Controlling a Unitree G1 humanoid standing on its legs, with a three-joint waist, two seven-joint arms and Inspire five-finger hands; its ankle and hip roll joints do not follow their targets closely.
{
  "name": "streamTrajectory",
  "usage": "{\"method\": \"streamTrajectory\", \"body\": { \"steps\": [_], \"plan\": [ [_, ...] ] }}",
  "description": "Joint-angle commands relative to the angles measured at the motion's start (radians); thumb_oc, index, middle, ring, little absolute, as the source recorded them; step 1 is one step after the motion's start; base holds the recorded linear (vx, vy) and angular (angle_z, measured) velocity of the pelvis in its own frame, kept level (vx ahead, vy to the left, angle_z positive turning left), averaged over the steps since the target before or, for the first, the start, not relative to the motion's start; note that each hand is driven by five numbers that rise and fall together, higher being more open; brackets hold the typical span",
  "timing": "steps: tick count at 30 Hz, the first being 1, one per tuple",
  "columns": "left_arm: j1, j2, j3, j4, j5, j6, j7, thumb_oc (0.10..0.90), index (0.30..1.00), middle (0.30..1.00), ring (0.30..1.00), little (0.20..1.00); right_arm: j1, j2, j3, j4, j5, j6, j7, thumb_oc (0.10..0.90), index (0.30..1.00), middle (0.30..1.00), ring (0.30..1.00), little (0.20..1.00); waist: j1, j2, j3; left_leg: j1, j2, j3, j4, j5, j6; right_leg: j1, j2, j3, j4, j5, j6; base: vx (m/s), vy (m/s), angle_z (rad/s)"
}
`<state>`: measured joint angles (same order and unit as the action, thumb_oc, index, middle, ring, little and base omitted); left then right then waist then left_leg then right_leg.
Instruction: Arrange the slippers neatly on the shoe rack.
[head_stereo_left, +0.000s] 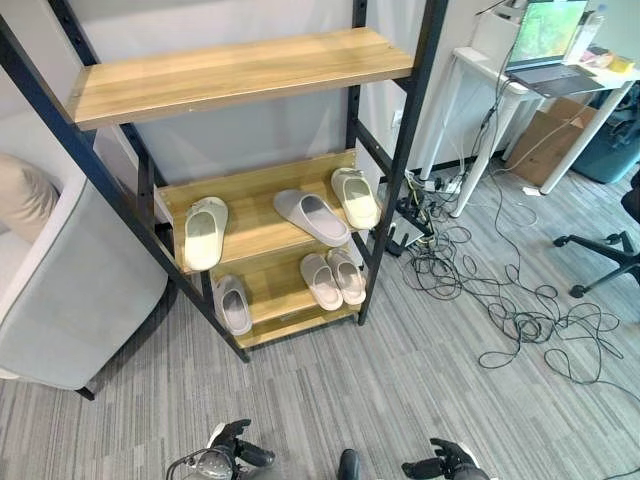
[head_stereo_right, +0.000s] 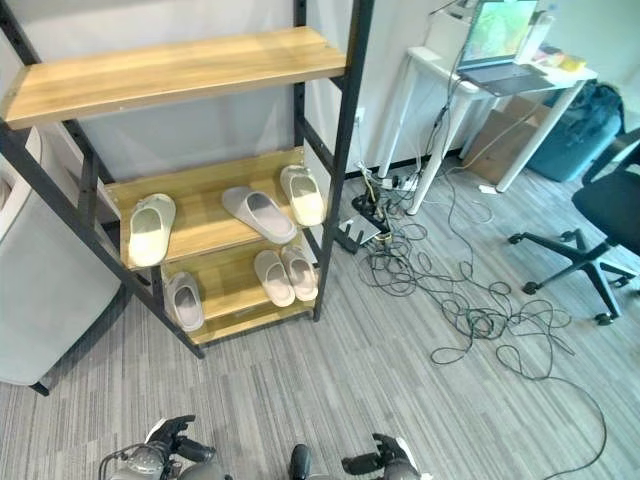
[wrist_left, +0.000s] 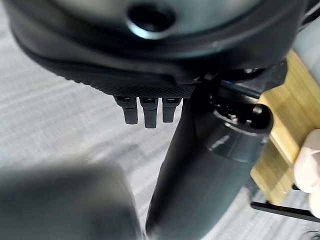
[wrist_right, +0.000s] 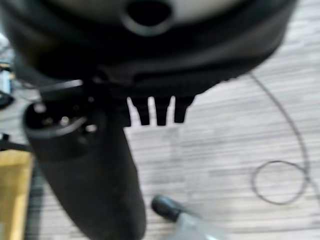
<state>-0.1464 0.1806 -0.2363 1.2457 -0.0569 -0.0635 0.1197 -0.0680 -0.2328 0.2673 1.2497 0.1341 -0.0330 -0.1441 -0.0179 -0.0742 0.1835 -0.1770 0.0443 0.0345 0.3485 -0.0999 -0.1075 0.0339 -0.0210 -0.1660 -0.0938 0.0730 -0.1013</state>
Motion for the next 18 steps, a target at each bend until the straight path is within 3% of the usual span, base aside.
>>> {"method": "streamTrajectory", "body": {
  "steps": [1,3,9,11,13,15,17,18],
  "plan": [
    [0.028,0.007,-0.057,-0.002,0.012,-0.008,0.010,0.800,0.900,0.900,0.900,0.900,0.007,-0.048,-0.023,-0.003,0.017,-0.017,-0.022,0.800,0.900,0.900,0.900,0.900,0.032,0.021,-0.003,-0.025,-0.022,0.043,-0.163,0.084,0.070,0.038,-0.010,0.076,0.082,-0.178,0.138,0.18,0.062,0.48],
    [0.027,0.012,-0.063,-0.004,0.021,-0.007,0.011,0.800,0.900,0.900,0.900,0.900,0.009,-0.044,-0.029,-0.011,0.022,-0.019,-0.029,0.800,0.900,0.900,0.900,0.900,0.035,0.030,0.003,-0.045,0.010,0.082,-0.236,0.159,0.052,0.066,0.001,0.071,0.085,-0.197,0.142,0.27,0.095,0.45],
    [0.045,0.017,-0.044,0.009,0.015,-0.006,0.012,0.800,0.900,0.900,0.900,0.900,0.015,-0.018,-0.018,-0.008,-0.010,-0.015,-0.016,0.800,0.900,0.900,0.900,0.900,0.052,0.014,-0.038,0.015,-0.038,0.055,-0.267,0.116,0.090,0.084,-0.021,0.085,0.173,-0.211,0.175,0.27,0.145,-0.04],
    [0.046,0.023,-0.039,0.008,0.015,-0.005,0.008,0.800,0.900,0.900,0.900,0.900,0.009,-0.018,-0.013,-0.008,-0.029,-0.014,-0.008,0.800,0.900,0.900,0.900,0.900,0.060,0.014,-0.049,0.045,-0.051,0.061,-0.285,0.097,0.110,0.050,-0.039,0.076,0.270,-0.187,0.209,0.20,0.180,-0.03],
    [0.036,0.039,-0.036,-0.005,0.009,-0.003,0.008,0.800,0.900,0.900,0.900,0.900,-0.014,-0.020,-0.003,-0.031,-0.041,-0.012,-0.007,0.800,0.900,0.900,0.900,0.900,0.048,0.030,-0.029,0.093,-0.056,0.048,-0.303,0.079,0.142,-0.075,-0.059,0.076,0.487,-0.084,0.250,0.14,0.213,-0.12],
    [0.040,0.049,-0.034,0.000,0.013,-0.002,0.009,0.800,0.900,0.900,0.900,0.900,-0.017,-0.018,-0.002,-0.046,-0.040,-0.018,-0.007,0.800,0.900,0.900,0.900,0.900,0.040,0.044,-0.021,0.125,-0.054,0.036,-0.312,0.065,0.151,-0.128,-0.058,0.084,0.553,-0.080,0.244,0.17,0.123,-0.07],
    [0.037,0.051,-0.033,0.008,0.017,-0.006,0.010,0.800,0.900,0.900,0.900,0.900,-0.020,-0.017,0.003,-0.051,-0.037,-0.020,-0.009,0.800,0.900,0.900,0.900,0.900,0.025,0.048,-0.025,0.160,-0.063,0.003,-0.332,0.053,0.149,-0.155,-0.033,0.115,0.438,-0.126,0.221,0.22,0.010,0.34],
    [0.037,0.051,-0.033,0.008,0.017,-0.006,0.010,0.800,0.900,0.900,0.900,0.900,-0.020,-0.018,0.003,-0.051,-0.037,-0.020,-0.009,0.800,0.900,0.900,0.900,0.900,0.023,0.048,-0.022,0.165,-0.064,0.001,-0.332,0.052,0.149,-0.150,-0.033,0.113,0.437,-0.128,0.220,0.18,-0.042,0.43]
  ]
}}
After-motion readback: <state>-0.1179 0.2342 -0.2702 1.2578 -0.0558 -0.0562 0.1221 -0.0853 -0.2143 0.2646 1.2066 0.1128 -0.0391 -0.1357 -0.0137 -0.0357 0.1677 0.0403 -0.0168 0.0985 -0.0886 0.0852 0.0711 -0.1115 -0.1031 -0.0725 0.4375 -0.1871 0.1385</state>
